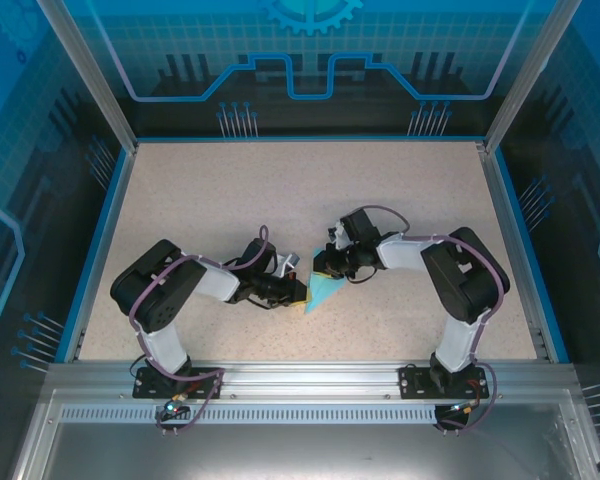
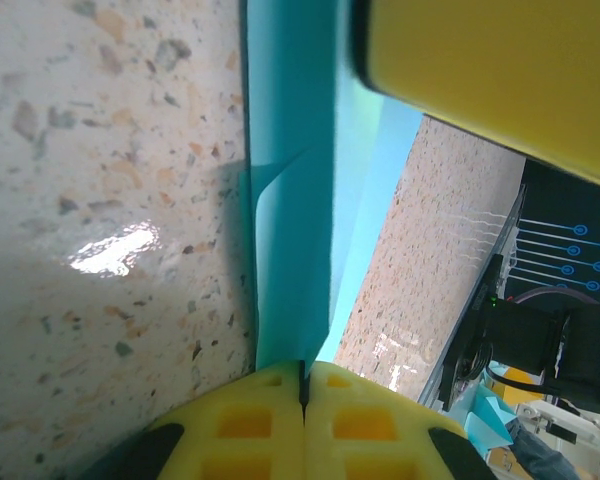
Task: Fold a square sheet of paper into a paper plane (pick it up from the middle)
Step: Fourth fold the wing at the center of the table.
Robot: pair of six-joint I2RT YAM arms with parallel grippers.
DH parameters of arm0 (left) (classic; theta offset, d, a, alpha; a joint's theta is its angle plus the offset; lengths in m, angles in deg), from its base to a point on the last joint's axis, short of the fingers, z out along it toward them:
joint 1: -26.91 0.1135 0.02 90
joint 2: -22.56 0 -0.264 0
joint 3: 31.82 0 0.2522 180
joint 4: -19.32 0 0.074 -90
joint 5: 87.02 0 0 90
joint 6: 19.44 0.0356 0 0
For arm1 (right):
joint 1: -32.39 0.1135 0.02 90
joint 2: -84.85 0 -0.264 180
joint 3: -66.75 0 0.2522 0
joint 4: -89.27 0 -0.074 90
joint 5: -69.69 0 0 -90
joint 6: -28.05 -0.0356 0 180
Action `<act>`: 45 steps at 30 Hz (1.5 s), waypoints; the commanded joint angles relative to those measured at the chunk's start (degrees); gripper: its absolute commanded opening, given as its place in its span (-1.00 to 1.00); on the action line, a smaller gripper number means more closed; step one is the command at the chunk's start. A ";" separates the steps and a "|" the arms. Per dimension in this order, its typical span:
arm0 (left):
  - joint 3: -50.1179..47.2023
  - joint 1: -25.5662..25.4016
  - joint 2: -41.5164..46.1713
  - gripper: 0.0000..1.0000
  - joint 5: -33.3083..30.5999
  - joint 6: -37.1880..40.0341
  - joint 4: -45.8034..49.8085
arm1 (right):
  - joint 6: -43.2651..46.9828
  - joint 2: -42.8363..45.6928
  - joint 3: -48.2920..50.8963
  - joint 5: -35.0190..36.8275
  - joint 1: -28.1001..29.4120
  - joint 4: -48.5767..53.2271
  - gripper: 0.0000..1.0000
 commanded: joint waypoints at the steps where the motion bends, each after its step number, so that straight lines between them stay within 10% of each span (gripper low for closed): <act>1: -1.71 -0.48 -1.52 -1.00 -3.43 1.76 6.74 | 0.87 -1.53 -1.29 -1.54 -0.01 -0.37 -0.70; 27: 0.89 -1.14 5.38 -0.66 -0.49 5.23 14.75 | 4.06 -6.68 -1.21 2.30 0.26 6.26 -0.74; 45: 3.94 -4.36 3.53 -1.00 -0.88 12.67 27.32 | 4.61 -7.36 -0.77 4.01 0.32 8.42 -0.76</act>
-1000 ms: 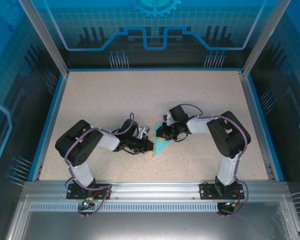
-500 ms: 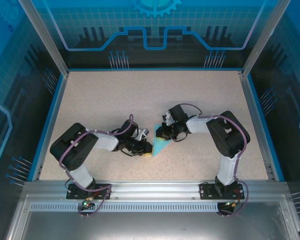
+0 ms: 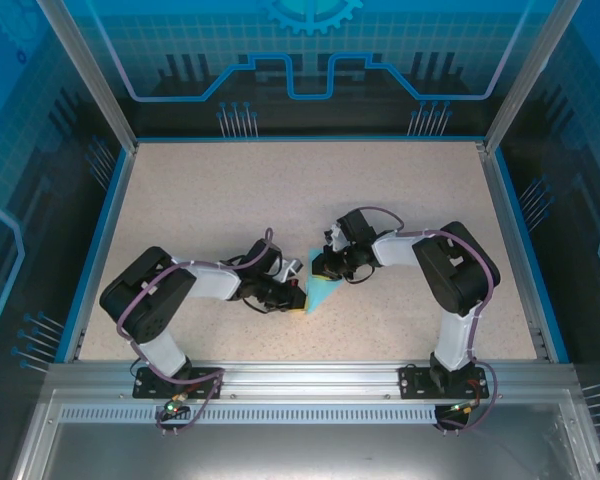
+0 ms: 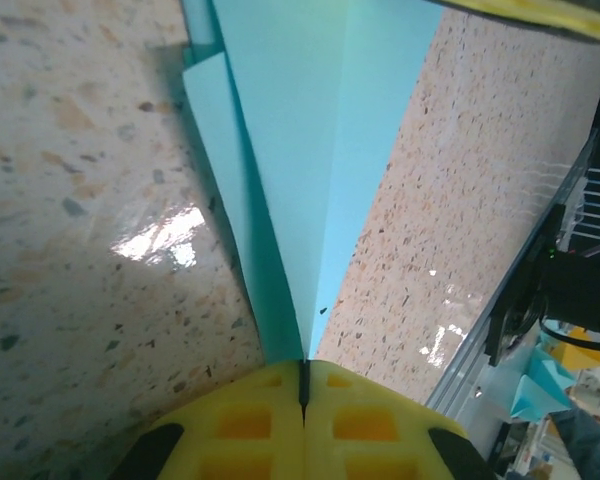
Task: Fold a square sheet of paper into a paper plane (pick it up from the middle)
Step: Fourth fold the wing at the center of the table.
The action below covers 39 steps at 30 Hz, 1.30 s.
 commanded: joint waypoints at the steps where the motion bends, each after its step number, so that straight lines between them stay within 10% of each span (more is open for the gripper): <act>1: 0.42 -1.58 -1.75 -1.00 1.62 4.06 10.34 | 0.94 -3.59 1.27 5.60 0.41 7.00 -0.75; 15: -1.50 -3.01 -6.50 -0.99 1.13 2.11 13.04 | 1.64 -4.74 0.21 7.80 0.58 10.13 -0.78; 27: 2.33 -1.71 11.78 -0.73 -3.31 -0.22 15.04 | 1.91 -4.99 0.13 7.53 0.51 10.26 -0.79; 39: 13.31 -0.39 -2.55 -0.84 -0.48 -4.57 4.81 | 1.30 -4.75 0.84 6.18 0.52 8.44 -0.79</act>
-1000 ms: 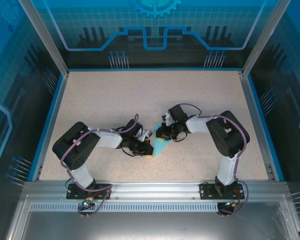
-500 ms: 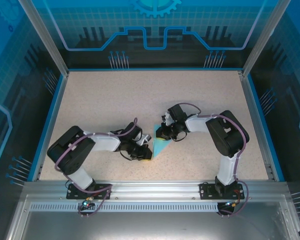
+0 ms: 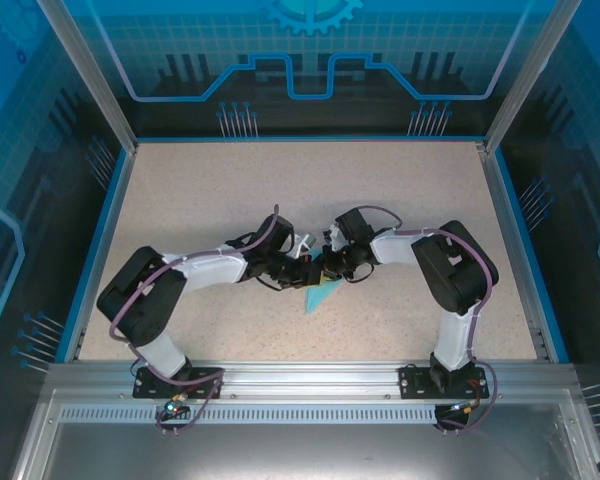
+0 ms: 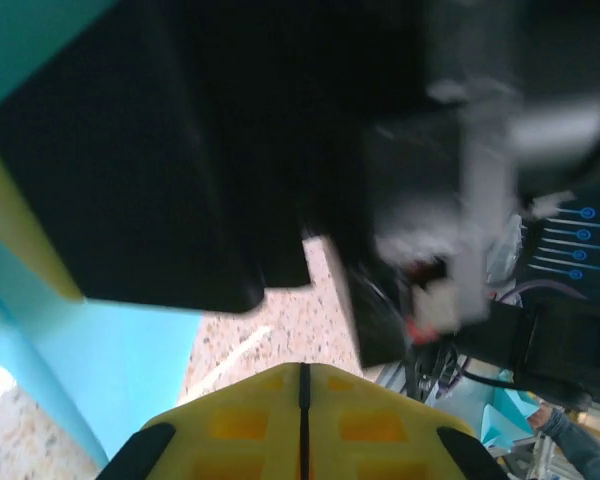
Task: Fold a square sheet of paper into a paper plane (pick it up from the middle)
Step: Fourth fold the wing at the center of the table.
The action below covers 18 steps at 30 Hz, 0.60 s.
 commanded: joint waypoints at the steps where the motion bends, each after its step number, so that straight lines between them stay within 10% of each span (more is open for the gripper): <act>1: -0.25 0.28 -3.36 -0.84 0.82 -1.89 -1.95 | 0.18 -4.11 2.62 5.61 0.34 5.06 -0.79; 18: -9.35 0.10 -9.23 -0.88 -0.52 0.19 -1.09 | -0.30 -3.64 3.54 6.06 0.27 4.59 -0.78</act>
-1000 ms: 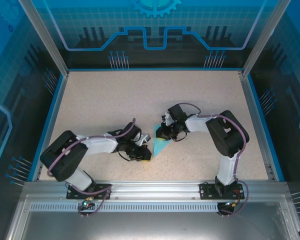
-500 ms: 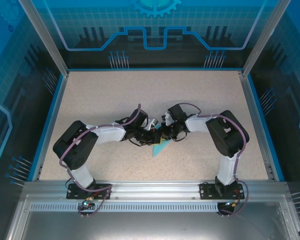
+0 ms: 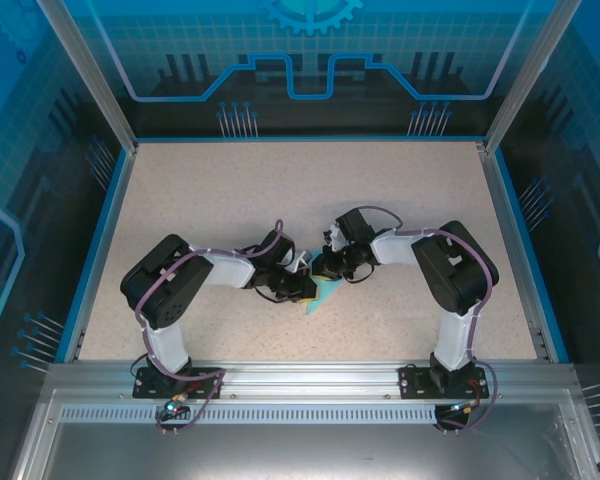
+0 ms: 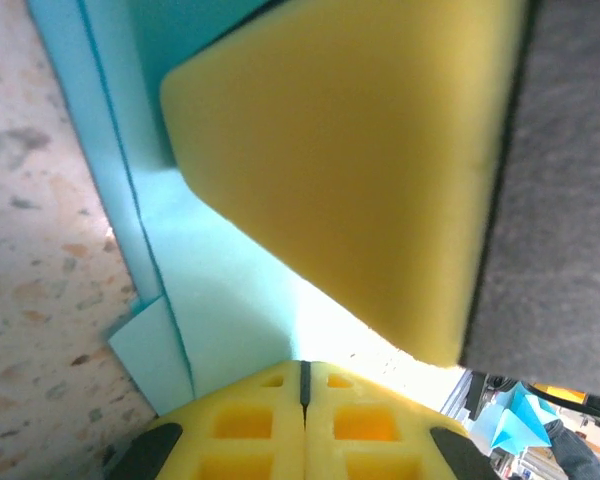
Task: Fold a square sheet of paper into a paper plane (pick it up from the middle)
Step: Fourth fold the wing at the center of the table.
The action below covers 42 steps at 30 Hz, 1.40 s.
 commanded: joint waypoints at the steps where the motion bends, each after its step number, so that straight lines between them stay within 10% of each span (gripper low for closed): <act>1: -5.09 -0.29 -1.05 -0.88 -0.91 1.78 6.07 | -0.32 -3.79 3.02 6.14 0.37 5.22 -0.78; 28: -16.14 -5.61 10.83 -0.93 1.74 -1.06 8.21 | -0.86 -4.62 2.58 6.21 0.56 4.93 -0.78; 35: -10.57 -5.13 21.88 -0.93 -2.69 -0.95 10.11 | -1.21 -4.80 2.73 5.83 0.60 4.43 -0.78; 42: -2.69 -3.19 13.61 -0.94 -5.24 -1.81 2.96 | -1.25 -4.47 2.16 5.27 0.66 4.33 -0.77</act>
